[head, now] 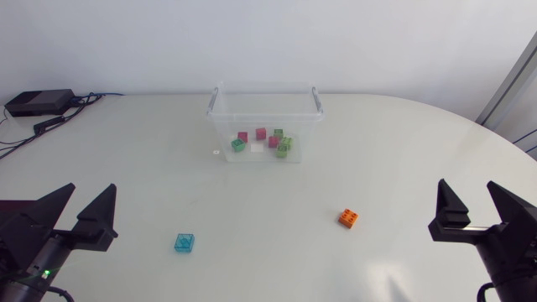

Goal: Place the duplo bricks in the container

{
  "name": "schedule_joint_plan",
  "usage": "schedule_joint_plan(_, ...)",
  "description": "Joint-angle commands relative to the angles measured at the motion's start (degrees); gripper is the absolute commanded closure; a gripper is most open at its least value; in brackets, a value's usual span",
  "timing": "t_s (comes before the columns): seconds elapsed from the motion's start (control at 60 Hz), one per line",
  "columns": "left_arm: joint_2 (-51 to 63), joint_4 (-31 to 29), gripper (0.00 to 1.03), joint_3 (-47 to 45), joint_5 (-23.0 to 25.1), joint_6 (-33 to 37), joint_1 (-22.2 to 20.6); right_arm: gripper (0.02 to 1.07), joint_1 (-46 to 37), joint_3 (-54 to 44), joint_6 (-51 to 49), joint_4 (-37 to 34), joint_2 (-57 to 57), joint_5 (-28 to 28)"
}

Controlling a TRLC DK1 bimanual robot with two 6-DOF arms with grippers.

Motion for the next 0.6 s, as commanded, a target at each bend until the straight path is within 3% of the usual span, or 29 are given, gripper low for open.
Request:
schedule_joint_plan(0.0, -0.87, -0.03, 0.04, -0.82, -0.39, -1.85, 0.10, 0.06, 0.56, -1.28, 1.01, 0.15, -0.38, -0.09)
schedule_joint_plan(0.583, -0.87, 0.76, 0.05, -0.91, -0.39, -1.77, 0.19, 0.06, 0.65, -1.28, 0.92, 0.24, -0.47, 0.00)
